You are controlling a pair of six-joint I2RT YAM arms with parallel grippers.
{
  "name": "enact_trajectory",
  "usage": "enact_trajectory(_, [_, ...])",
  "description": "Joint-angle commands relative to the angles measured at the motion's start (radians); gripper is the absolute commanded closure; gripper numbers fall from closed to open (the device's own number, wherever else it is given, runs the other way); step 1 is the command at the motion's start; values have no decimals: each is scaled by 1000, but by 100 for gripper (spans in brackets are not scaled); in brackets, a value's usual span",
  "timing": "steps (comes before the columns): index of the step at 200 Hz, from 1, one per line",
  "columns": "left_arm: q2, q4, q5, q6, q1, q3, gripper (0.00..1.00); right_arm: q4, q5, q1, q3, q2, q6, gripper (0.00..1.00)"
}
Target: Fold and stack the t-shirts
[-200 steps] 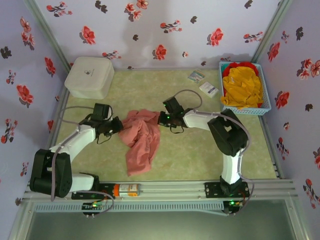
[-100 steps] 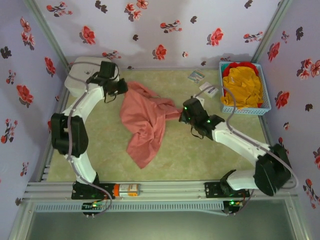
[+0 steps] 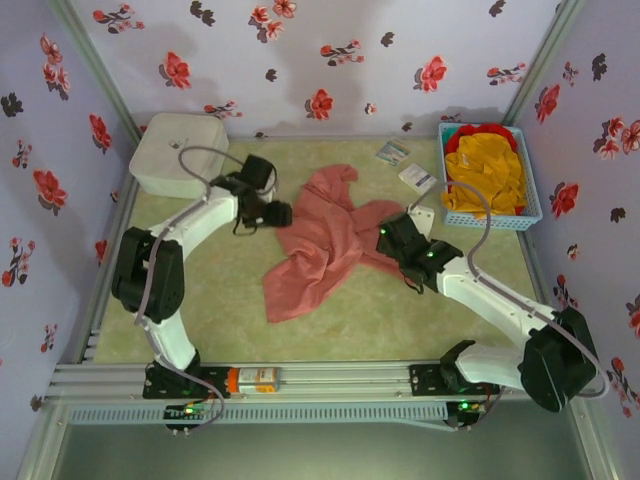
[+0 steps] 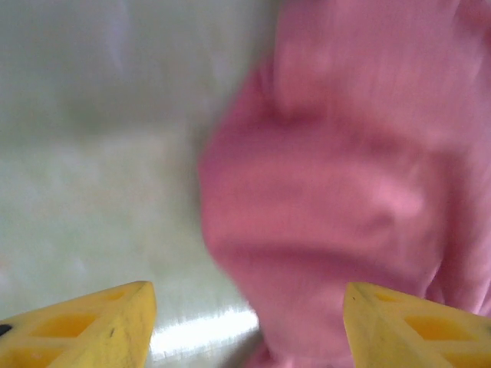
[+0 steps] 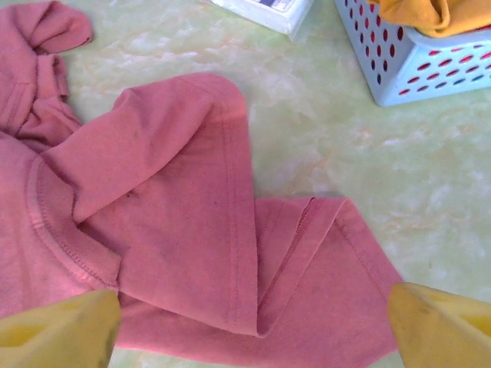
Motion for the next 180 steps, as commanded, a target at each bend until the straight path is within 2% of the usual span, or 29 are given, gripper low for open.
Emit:
enact_trajectory(1, [-102,27,-9,-67,-105,-98,34,1,29,-18,60,55,-35,5])
enact_trajectory(31, [-127,56,-106,-125,-268,-152,34,26,-3,-34,86,91,-31,5])
enact_trajectory(57, [-67,80,-129,-139,-348,-89,36,64,-70,-65,66,100,4,5])
enact_trajectory(119, [226,47,-159,-71,-432,167,38,44,-143,-120,39,85,38,5])
enact_trajectory(162, [318,20,-193,-51,-492,260,39,45,-182,-166,5,64,43,5])
enact_trajectory(180, [359,-13,-237,-56,-511,291,43,57,-197,-178,-5,62,44,5])
